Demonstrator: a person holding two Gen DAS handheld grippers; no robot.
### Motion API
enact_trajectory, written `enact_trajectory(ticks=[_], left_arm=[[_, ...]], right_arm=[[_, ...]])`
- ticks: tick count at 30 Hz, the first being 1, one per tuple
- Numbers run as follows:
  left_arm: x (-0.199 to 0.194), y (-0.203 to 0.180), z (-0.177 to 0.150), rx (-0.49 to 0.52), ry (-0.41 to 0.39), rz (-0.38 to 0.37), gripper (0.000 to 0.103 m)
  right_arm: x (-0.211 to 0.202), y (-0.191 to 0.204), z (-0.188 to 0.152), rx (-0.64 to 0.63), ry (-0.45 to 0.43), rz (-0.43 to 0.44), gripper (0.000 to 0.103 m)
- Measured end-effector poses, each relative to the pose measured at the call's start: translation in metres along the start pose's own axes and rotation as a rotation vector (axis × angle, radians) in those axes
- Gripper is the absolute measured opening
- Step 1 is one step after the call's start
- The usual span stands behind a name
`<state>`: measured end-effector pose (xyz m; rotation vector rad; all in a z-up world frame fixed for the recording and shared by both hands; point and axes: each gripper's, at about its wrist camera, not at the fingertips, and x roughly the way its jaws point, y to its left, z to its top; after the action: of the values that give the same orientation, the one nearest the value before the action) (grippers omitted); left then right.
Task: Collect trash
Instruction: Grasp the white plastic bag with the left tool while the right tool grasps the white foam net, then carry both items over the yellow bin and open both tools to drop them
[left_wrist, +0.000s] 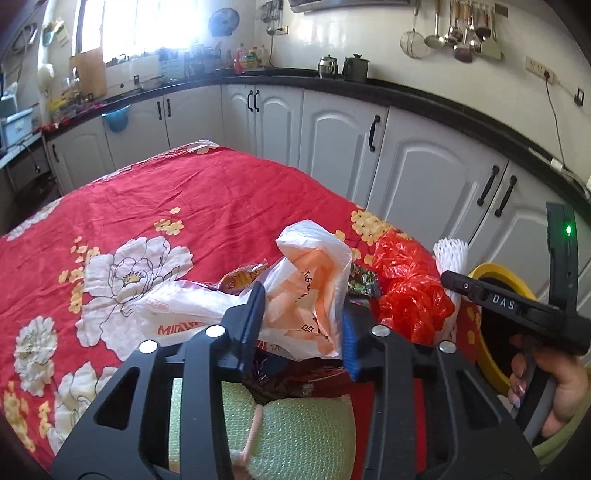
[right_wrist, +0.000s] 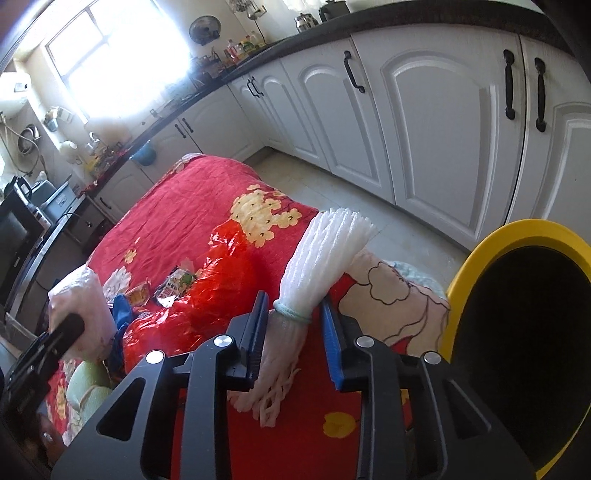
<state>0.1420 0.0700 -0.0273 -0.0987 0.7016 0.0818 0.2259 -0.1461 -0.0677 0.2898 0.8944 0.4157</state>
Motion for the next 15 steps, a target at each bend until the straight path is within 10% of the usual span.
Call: enact_trajectory(ticks=[15], left_arm=[[-0.064, 0.034, 0.021, -0.125, -0.167, -0.074, 0.02]], right_arm=[[-0.04, -0.008, -0.012, -0.034, -0.055, 0.018, 0.023]])
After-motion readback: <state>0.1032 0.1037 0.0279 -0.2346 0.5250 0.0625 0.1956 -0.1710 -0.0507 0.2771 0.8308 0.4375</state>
